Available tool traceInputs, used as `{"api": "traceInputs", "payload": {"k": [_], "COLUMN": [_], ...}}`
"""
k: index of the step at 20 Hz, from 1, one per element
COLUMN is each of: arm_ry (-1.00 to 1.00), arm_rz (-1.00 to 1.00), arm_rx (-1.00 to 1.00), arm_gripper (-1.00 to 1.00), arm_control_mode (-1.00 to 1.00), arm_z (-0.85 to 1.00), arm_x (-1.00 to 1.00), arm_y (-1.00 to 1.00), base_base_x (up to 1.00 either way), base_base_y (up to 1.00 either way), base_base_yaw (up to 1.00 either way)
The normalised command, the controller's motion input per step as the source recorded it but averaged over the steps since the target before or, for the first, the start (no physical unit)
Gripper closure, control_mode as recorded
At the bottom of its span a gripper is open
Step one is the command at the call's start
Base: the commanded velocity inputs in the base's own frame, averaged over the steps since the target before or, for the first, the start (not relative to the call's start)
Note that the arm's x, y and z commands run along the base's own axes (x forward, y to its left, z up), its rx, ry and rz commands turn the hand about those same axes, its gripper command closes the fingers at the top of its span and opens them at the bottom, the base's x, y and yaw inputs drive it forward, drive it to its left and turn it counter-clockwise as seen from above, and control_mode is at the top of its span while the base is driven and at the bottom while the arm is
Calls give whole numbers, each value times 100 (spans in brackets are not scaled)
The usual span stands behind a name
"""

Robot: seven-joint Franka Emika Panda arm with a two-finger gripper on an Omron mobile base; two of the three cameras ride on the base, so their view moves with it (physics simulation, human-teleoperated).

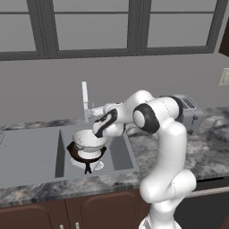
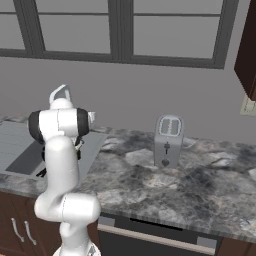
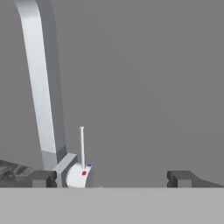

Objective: Pick the colander and pan and place them in the sink. Then turn on the water.

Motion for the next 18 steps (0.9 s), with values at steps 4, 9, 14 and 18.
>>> {"api": "traceInputs", "payload": {"k": [4,9,14,18], "arm_ry": [0,0,0,0], "arm_rz": [-8,-10,-9,-7], "arm_rx": [0,0,0,0], "arm_gripper": [-100,-100,-100,-100], "arm_control_mode": [-100,-100,-100,-100], "arm_z": [0,0,0,0], "arm_x": [8,6,2,0], "arm_y": [18,20,26,19], "base_base_x": [0,0,0,0], "base_base_y": [0,0,0,0], "base_base_yaw": [0,0,0,0]}}
